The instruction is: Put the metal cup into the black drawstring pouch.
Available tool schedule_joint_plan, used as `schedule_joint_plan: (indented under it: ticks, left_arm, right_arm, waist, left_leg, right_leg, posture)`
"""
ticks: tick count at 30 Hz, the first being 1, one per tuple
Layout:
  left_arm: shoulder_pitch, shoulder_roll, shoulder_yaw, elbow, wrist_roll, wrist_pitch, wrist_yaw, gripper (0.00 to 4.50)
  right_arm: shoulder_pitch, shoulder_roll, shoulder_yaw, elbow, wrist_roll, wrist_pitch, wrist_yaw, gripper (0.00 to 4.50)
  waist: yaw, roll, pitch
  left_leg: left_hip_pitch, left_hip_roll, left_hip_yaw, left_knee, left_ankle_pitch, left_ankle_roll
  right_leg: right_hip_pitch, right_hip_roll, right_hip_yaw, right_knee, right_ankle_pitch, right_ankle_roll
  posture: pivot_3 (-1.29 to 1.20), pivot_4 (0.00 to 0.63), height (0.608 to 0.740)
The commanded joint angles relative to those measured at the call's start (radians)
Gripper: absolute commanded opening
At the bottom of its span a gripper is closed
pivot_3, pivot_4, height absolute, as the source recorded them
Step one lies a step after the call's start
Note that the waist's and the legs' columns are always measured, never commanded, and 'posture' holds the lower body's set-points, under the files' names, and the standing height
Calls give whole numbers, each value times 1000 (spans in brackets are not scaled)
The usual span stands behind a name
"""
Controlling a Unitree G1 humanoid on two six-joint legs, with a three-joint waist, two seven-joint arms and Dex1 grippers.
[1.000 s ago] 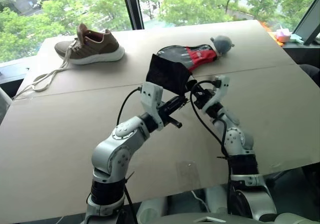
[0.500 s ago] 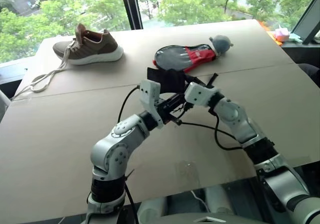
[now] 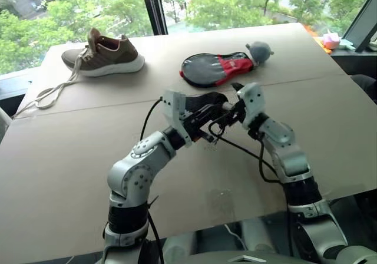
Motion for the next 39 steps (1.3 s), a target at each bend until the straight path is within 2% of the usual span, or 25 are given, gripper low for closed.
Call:
schedule_joint_plan:
  ticks: [1,6,13,19,21,22,24,39]
  left_arm:
    - [-19,10,26,4,-23,-30,-9,0]
    - [-25,13,33,30,-34,-43,-17,0]
    - [-30,14,9,2,-87,-42,-59,0]
    - [-22,42,-6,-9,-105,-37,-76,0]
    - [-26,44,-1,1,-100,-45,-68,0]
    - [-28,47,1,7,-97,-48,-67,0]
    - [-30,50,3,17,-92,-54,-65,0]
    - [-39,50,-12,56,-77,-73,-64,0]
  right_arm:
    - [10,-41,-23,-115,77,87,58,4411]
    - [7,-123,-36,-170,111,155,104,4411]
    - [-15,-90,10,-127,83,147,77,4411]
    - [-48,-78,47,-64,1,65,41,4411]
    - [-43,-93,44,-70,-13,52,42,3540]
    - [-38,-100,42,-80,-15,54,44,2962]
    - [-25,-117,39,-103,-16,61,53,2357]
    - [49,-235,-8,-304,53,202,98,2357]
  waist:
    - [0,0,0]
    - [1,0,0]
    - [0,0,0]
    - [1,0,0]
    - [2,0,0]
    - [2,0,0]
    - [2,0,0]
    - [3,0,0]
  left_leg:
    - [0,0,0,0,0,0]
    - [0,0,0,0,0,0]
    - [0,0,1,0,0,0]
    - [-1,0,1,0,0,0]
    - [-1,0,1,0,0,0]
    - [-1,0,0,0,0,0]
    - [-1,0,0,0,0,0]
    - [-1,0,0,0,0,0]
  right_leg:
    - [0,0,0,0,0,0]
    - [0,0,0,-1,0,0]
    - [0,0,0,-1,0,0]
    - [0,-1,0,-1,0,0]
    - [0,-1,0,-1,0,0]
    - [0,-1,0,-1,0,0]
    - [0,-1,0,-1,0,0]
    - [0,-1,0,-1,0,0]
  posture:
    - [0,150,740]
    - [0,150,740]
    - [0,150,740]
    - [0,150,740]
    - [0,150,740]
    - [0,150,740]
    - [0,150,740]
    - [0,150,740]
